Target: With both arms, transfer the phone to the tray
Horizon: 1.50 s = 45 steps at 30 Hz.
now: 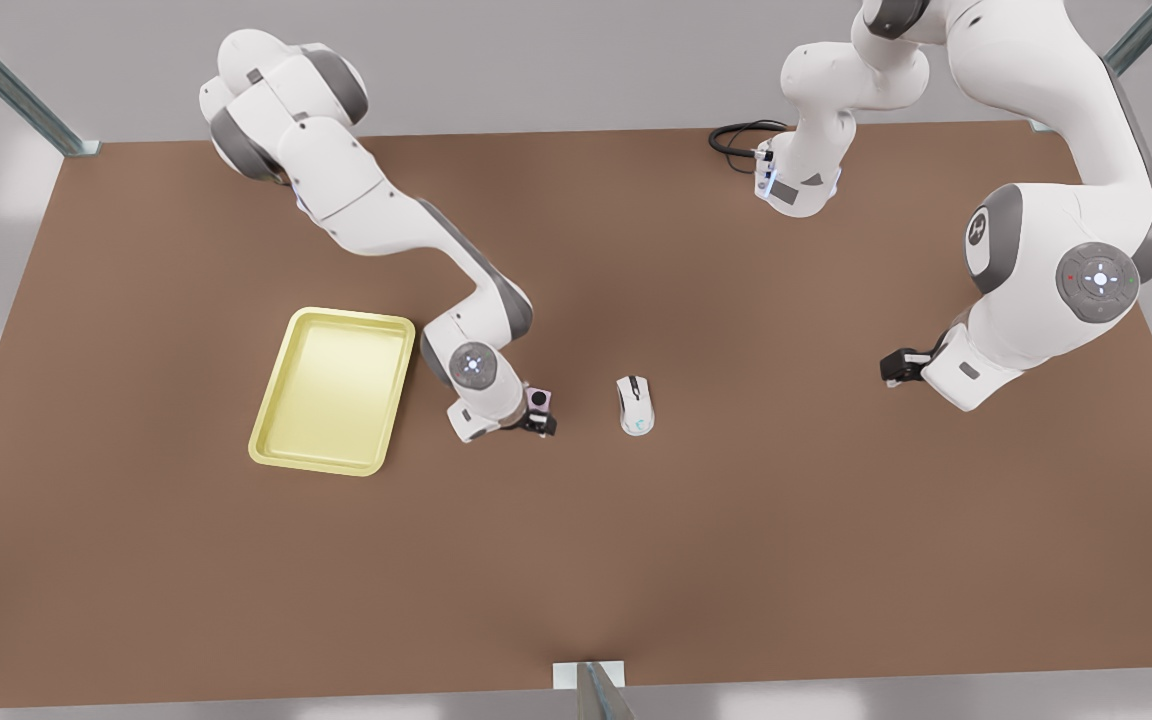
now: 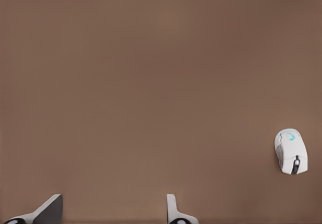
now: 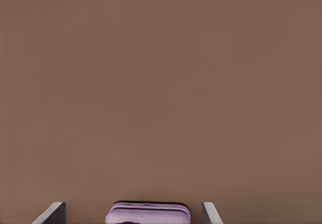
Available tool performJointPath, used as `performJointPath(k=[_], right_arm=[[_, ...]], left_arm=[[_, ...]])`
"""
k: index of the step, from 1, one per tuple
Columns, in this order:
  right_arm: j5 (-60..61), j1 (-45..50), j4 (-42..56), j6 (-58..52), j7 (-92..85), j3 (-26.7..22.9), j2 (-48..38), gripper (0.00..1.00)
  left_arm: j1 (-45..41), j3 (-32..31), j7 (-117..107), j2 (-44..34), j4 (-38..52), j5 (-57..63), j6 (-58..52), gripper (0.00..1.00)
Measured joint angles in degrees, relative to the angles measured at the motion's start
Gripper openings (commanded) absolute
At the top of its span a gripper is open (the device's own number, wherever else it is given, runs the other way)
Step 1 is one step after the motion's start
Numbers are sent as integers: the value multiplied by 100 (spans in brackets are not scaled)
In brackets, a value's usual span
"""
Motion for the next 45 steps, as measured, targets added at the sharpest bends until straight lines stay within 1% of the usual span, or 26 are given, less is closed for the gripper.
performJointPath(k=[9, 34, 37, 38, 45], right_arm=[[-193, 227, -345, -86, 424, -2, -275, 100], [-228, 269, -229, -55, 971, -3, 127, 100], [-225, 271, -170, -56, 999, -3, 137, 96], [-223, 272, -158, -56, 1008, -3, 138, 93], [-233, 267, -166, -53, 1059, -3, 156, 93]], left_arm=[[-5, 9, 130, 10, -6, 8, 0, 100], [-6, 9, 276, 54, -7, 26, 3, 100], [-6, 9, 283, 67, -3, 26, 5, 100], [-6, 9, 285, 73, -2, 26, 6, 100], [-6, 9, 296, 104, 0, 26, 9, 100]])
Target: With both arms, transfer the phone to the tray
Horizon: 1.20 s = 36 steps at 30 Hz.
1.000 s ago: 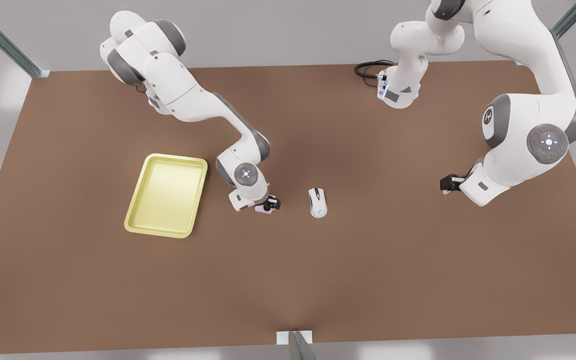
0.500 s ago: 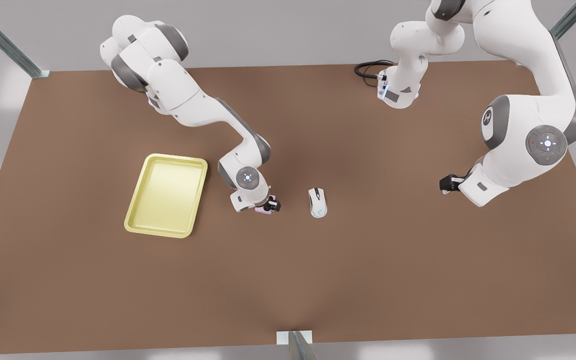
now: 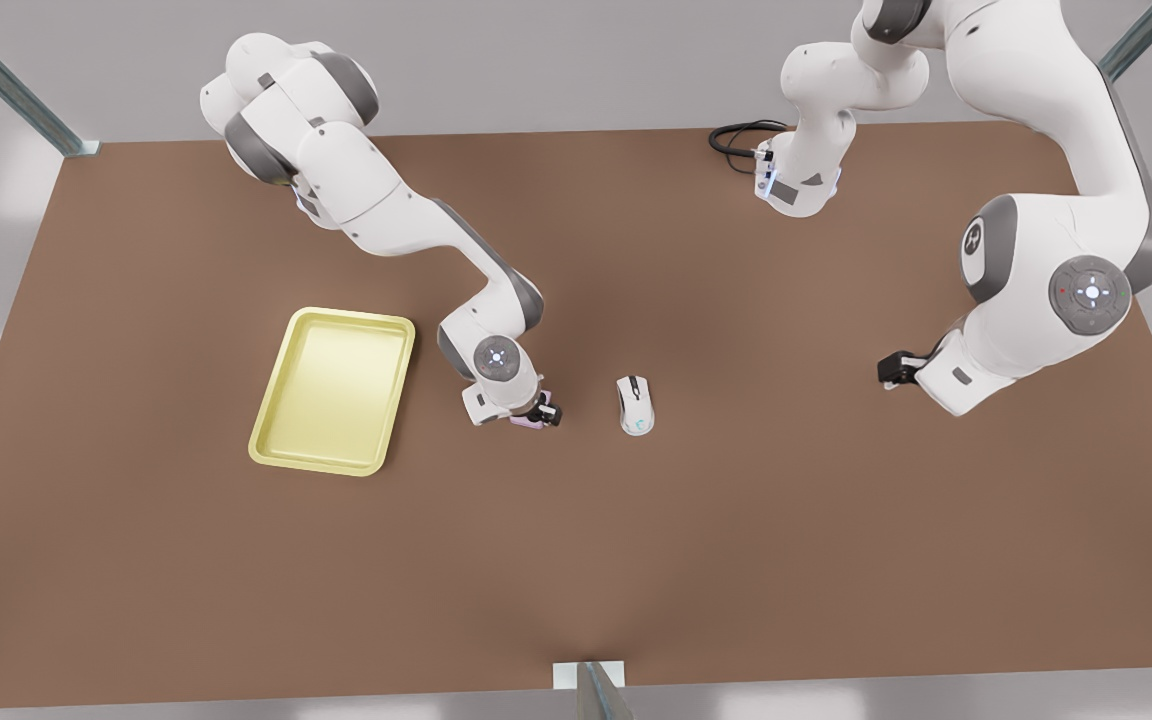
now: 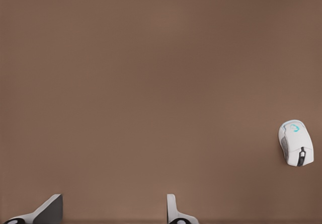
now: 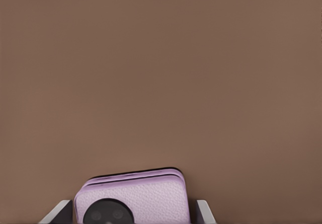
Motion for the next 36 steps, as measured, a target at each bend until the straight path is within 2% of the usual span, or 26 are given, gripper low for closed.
performJointPath(k=[2, 4, 8, 10, 36], right_arm=[[-5, -2, 7, 1, 10, 0, 12, 93], [-8, -2, 10, 2, 18, 0, 16, 85], [-7, -2, 11, 4, 25, 0, 18, 83], [-3, -2, 11, 8, 25, 0, 18, 78], [22, -10, 23, -15, -32, -6, -54, 74]], left_arm=[[0, 0, 3, 2, 0, 0, 2, 100], [0, 0, 5, 3, 0, 1, 3, 100], [1, 5, 9, 3, 0, 2, 4, 100], [8, 14, 9, 4, 0, 1, 3, 100], [10, 20, 12, 92, 8, -24, 44, 100]])
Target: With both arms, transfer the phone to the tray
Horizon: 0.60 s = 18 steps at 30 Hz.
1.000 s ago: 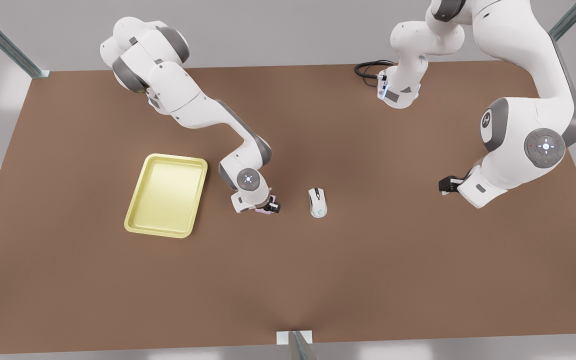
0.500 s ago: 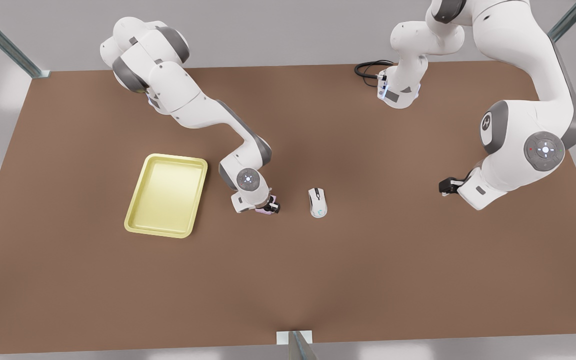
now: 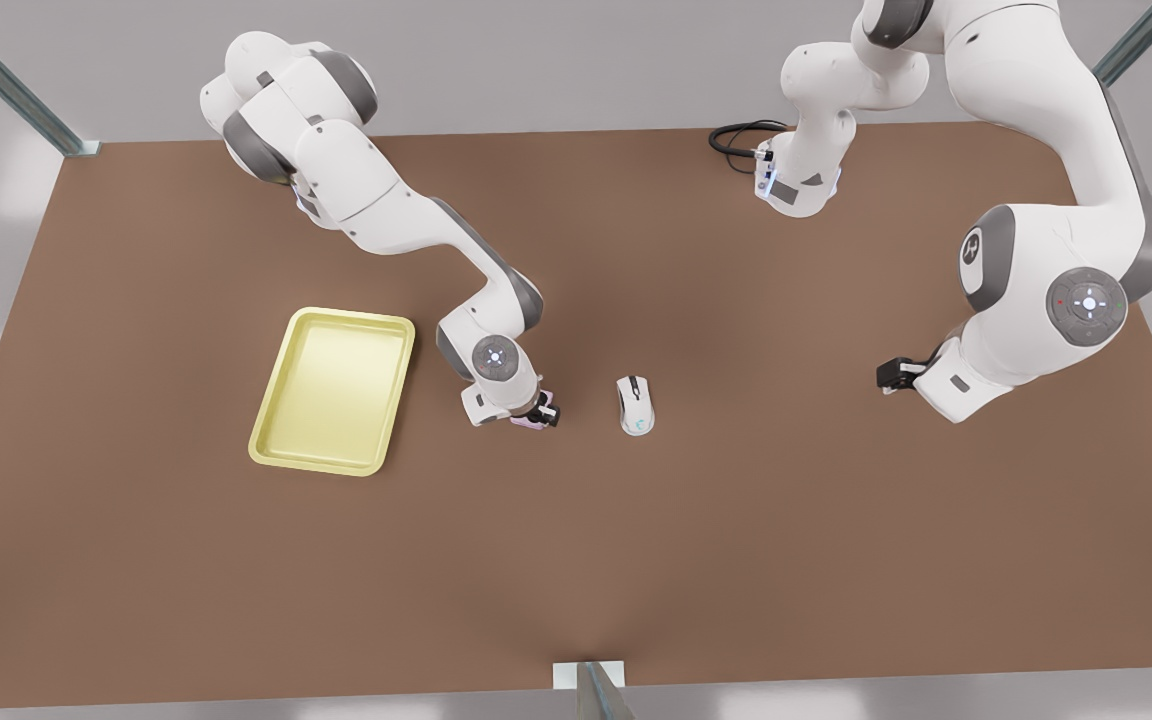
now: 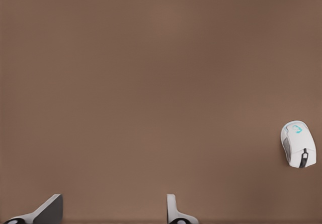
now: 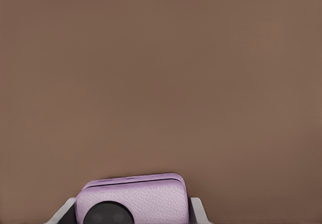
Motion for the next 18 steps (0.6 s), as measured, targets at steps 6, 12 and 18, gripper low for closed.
performJointPath(k=[6, 12, 18], right_arm=[[-1, -203, -45, -98, -50, -2, -302, 74], [-1, -1372, -1195, -476, -463, 11, -1444, 74], [12, -2891, -3502, -394, -1505, 8, -2965, 74]], left_arm=[[-1, -1, -10, -1, 1, -2, -2, 100], [-7, -2, -24, -2, 1, -3, -6, 100], [-4, -1, -34, -1, 1, -3, -5, 100]])
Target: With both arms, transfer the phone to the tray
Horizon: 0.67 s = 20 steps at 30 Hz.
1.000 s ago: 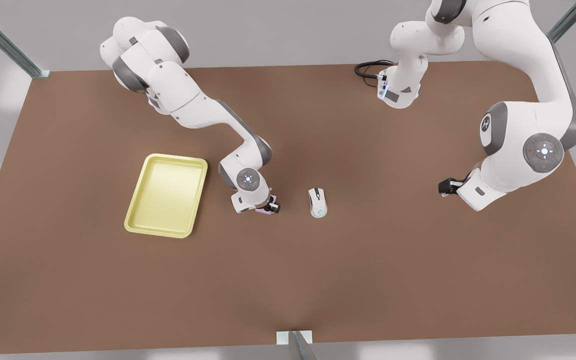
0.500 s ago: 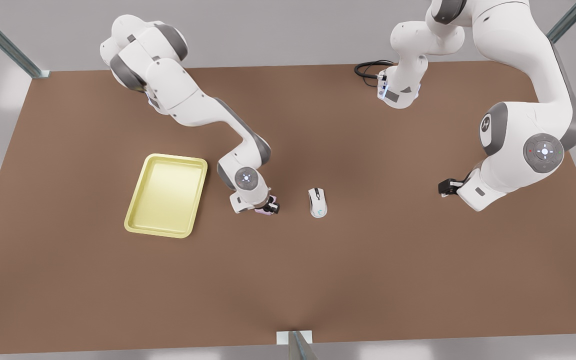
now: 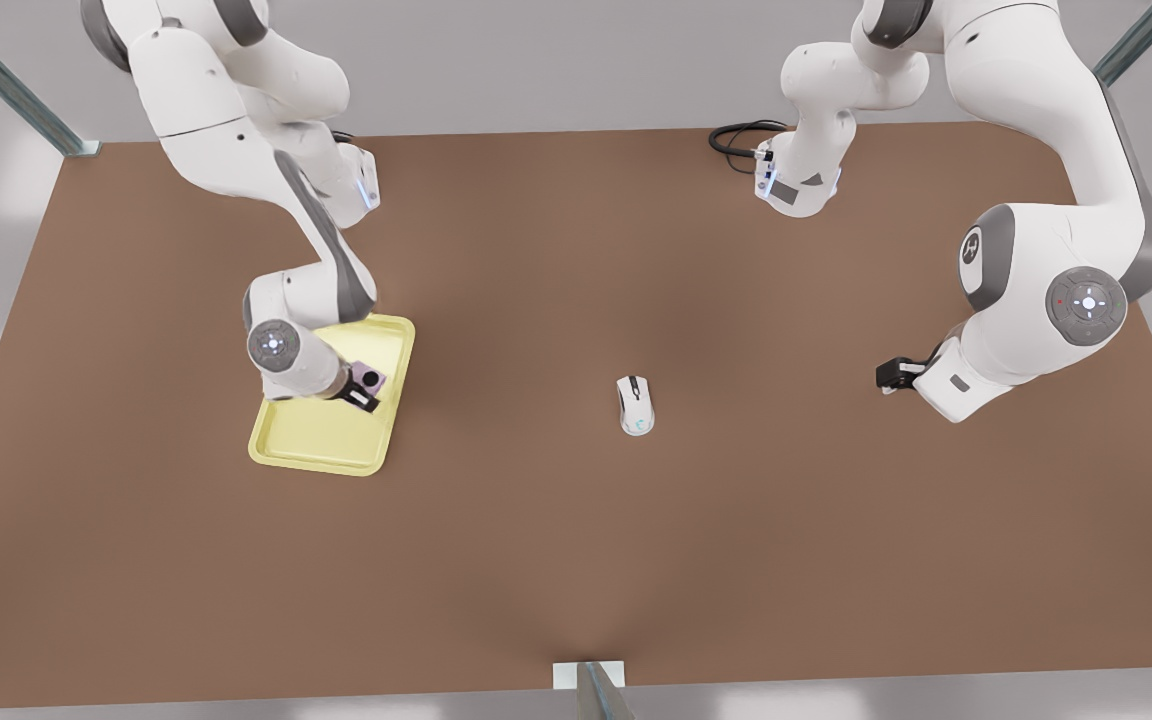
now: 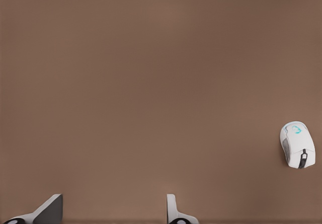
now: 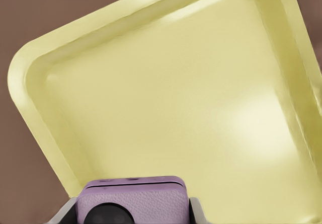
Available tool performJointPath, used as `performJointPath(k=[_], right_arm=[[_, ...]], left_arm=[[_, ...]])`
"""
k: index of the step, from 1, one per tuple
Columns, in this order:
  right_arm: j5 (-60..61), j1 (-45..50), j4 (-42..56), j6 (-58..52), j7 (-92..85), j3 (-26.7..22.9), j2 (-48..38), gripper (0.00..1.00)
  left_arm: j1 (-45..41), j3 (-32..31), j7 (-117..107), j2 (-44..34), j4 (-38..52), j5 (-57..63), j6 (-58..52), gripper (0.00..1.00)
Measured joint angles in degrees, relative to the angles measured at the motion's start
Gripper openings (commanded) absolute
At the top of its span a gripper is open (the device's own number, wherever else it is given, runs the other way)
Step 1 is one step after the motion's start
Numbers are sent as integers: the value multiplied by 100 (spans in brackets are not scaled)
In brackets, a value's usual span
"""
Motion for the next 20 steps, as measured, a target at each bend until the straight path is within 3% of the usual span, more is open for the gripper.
performJointPath(k=[2, 3, 4, 10, 17, 20], right_arm=[[6, -416, -265, 60, -419, -2, -156, 74], [10, -573, -318, 82, -626, -3, -178, 82], [4, -643, -341, 97, -815, -3, -188, 100], [19, -657, -70, 39, -1751, 0, -214, 100], [-16, -565, 4573, -2558, -2549, -415, -694, 100], [-32, -338, 5226, -3698, -2841, -866, -723, 100]], left_arm=[[3, -1, -3, 4, -1, -2, 1, 100], [3, -1, -4, 6, -2, -4, 2, 100], [3, -1, -5, 8, -1, -5, 3, 100], [-1, 5, -11, 6, -4, 4, 4, 100], [-1, 206, 7, -658, -17, 6, -181, 100], [-9, 208, 14, -670, -16, 18, -243, 100]])
